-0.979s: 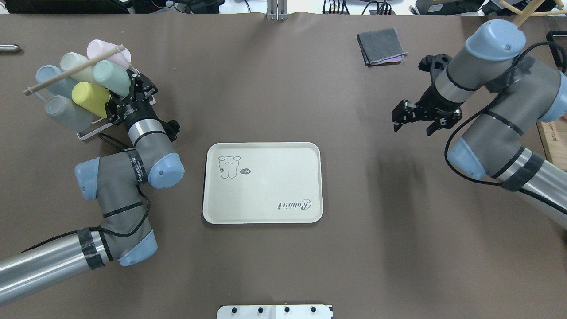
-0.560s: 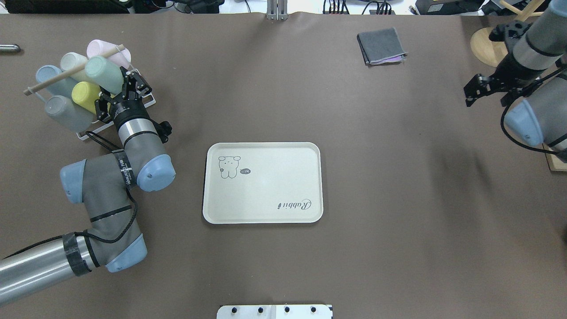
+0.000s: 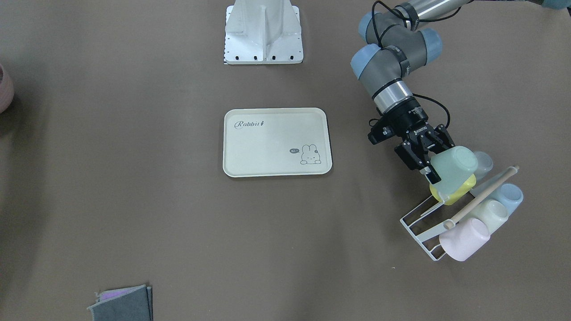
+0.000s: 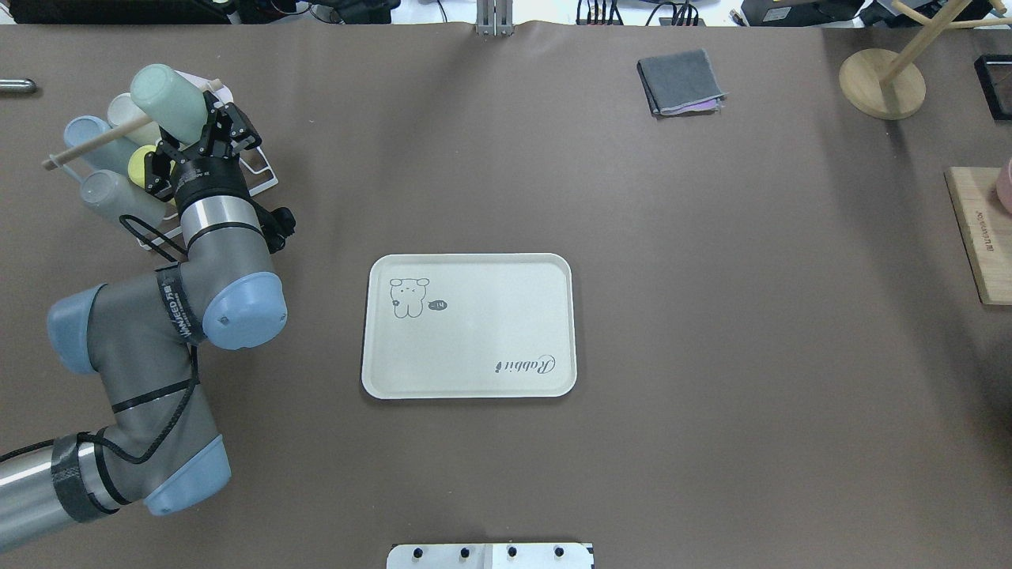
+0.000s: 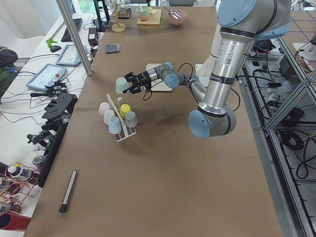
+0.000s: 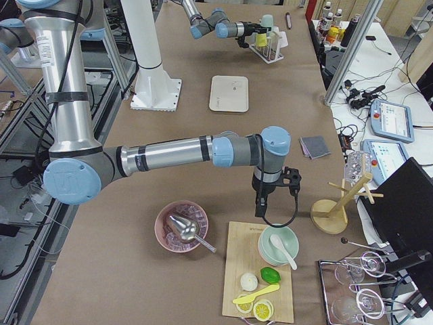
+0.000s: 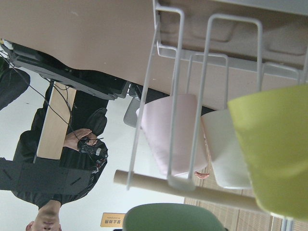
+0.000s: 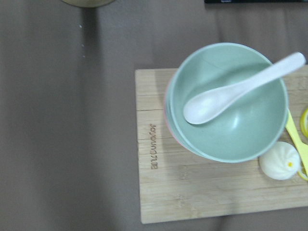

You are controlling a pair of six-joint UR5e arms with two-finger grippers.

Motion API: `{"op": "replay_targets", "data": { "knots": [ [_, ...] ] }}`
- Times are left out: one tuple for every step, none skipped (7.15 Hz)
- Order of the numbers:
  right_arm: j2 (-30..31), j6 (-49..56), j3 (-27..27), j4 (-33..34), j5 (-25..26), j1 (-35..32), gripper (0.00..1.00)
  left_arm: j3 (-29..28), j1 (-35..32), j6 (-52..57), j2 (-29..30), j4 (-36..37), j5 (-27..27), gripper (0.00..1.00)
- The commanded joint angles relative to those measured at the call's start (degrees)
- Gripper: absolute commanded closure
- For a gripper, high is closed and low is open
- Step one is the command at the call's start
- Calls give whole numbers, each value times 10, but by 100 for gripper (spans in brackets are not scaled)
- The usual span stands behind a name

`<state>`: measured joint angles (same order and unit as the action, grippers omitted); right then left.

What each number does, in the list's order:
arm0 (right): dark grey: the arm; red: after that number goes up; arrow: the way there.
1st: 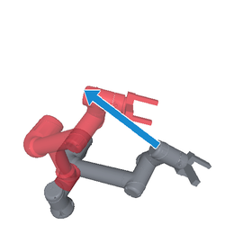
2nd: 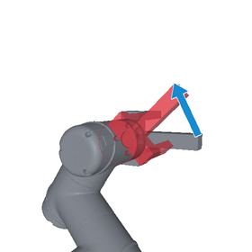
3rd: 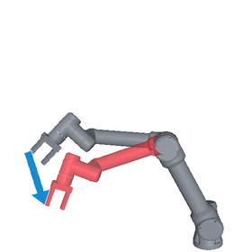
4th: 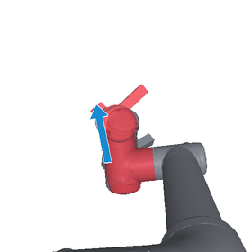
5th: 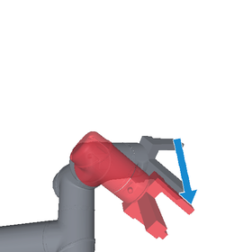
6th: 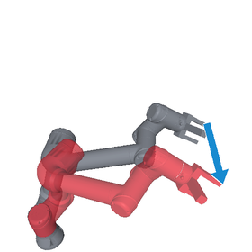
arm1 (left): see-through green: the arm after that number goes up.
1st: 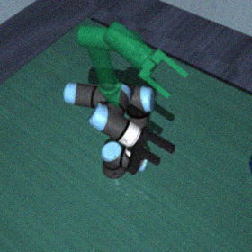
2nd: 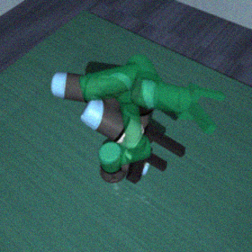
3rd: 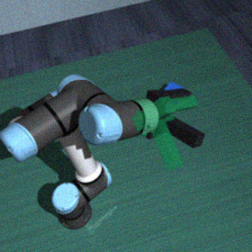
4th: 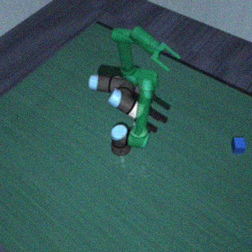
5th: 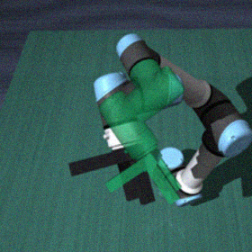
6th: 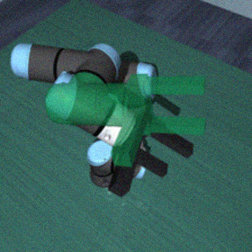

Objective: Pick up and place green cup on tray

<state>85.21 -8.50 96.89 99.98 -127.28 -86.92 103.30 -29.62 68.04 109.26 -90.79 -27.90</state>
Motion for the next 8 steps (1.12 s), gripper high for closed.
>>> {"op": "replay_targets", "data": {
  "knots": [
    [10,183,25,113,10,-75,0,29,6,10,-14,-69,-1,61],
    [34,210,21,115,-1,-113,0,35,13,10,-13,-125,-4,56],
    [63,212,24,108,-12,-153,0,44,18,12,-12,-183,-8,60],
    [85,218,25,94,-17,-166,0,43,18,11,-10,-239,-15,74],
    [101,218,8,36,-12,-164,0,32,18,12,-15,-320,-67,87],
    [128,214,-6,-49,-24,-164,0,17,18,12,-27,-410,-135,96],
    [153,212,0,-100,-24,-165,0,-3,18,8,-31,-516,-203,100],
    [154,210,-6,-108,-23,-164,0,-11,21,-6,-30,-567,-237,100]
  ]
}}
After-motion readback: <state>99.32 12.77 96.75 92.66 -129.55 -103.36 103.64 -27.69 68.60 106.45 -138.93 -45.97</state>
